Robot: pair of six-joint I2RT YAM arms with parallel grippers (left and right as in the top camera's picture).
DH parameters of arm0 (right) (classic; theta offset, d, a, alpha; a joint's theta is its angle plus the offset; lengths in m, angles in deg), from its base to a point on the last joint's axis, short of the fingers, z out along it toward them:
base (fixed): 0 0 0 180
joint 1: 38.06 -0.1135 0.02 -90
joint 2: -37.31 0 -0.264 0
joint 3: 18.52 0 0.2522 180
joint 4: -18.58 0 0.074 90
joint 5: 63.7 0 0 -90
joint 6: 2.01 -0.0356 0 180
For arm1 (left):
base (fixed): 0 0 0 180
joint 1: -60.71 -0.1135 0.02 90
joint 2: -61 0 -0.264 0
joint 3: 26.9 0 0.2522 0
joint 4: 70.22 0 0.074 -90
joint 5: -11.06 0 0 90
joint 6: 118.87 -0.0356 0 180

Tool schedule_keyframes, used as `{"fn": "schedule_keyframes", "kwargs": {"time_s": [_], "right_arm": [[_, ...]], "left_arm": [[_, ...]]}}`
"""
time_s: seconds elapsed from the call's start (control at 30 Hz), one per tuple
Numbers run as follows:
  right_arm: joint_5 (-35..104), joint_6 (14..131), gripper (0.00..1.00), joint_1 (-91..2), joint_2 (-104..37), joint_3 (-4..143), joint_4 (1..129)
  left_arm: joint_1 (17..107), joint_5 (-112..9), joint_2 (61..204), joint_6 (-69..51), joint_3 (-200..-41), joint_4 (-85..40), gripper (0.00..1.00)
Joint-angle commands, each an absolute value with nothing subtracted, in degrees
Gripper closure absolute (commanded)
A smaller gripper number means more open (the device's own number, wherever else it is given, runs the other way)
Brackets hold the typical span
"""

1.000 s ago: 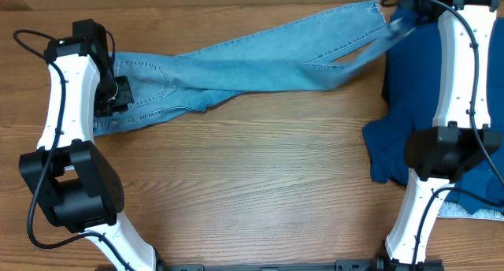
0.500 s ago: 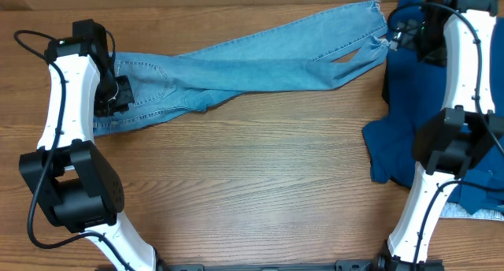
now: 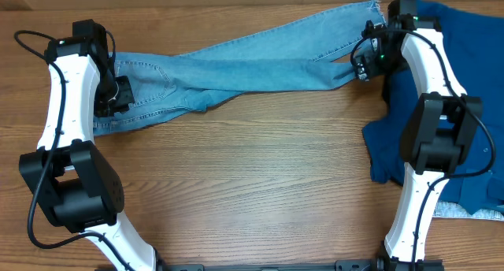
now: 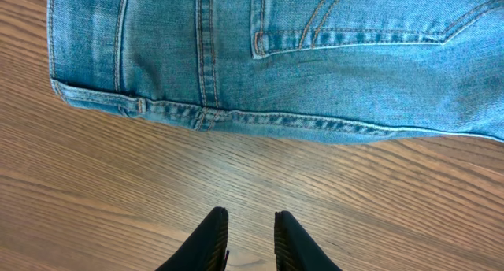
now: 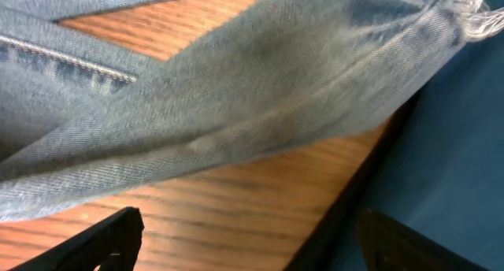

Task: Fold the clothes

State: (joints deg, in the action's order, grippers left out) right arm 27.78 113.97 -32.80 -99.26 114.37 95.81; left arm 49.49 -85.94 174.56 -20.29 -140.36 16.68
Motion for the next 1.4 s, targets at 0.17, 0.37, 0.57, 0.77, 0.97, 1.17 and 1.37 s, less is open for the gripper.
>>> {"fn": "schedule_keyframes", "kwargs": {"time_s": [0.17, 0.37, 0.57, 0.77, 0.97, 1.17, 1.37], "right_arm": [[34.0, 127.2, 0.11, -32.6, -98.5, 114.5, 91.5], [38.6, 131.8, 0.21, -32.9, -98.5, 114.5, 89.6], [38.9, 133.5, 0.27, -33.5, -98.5, 114.4, 89.0], [39.1, 135.0, 0.38, -33.5, -98.5, 114.4, 88.2], [39.8, 134.7, 0.96, -33.5, -98.5, 114.4, 88.3], [40.1, 134.7, 0.96, -33.5, -98.5, 114.4, 87.4], [32.5, 122.2, 0.96, -35.3, -98.5, 118.8, 69.6]], "left_arm": [[49.9, -85.2, 174.6, -21.4, -140.8, 16.8, 0.76], [49.9, -84.4, 174.6, -21.1, -140.8, 16.8, 0.76], [49.9, -84.4, 174.6, -21.2, -140.8, 16.8, 0.76], [49.9, -84.4, 174.6, -21.1, -140.8, 16.8, 0.76], [49.9, -84.4, 174.6, -21.1, -140.8, 16.9, 0.76], [49.9, -84.4, 174.6, -21.2, -140.8, 16.8, 0.76], [49.9, -84.4, 174.6, -21.1, -140.8, 16.8, 0.76]]}}
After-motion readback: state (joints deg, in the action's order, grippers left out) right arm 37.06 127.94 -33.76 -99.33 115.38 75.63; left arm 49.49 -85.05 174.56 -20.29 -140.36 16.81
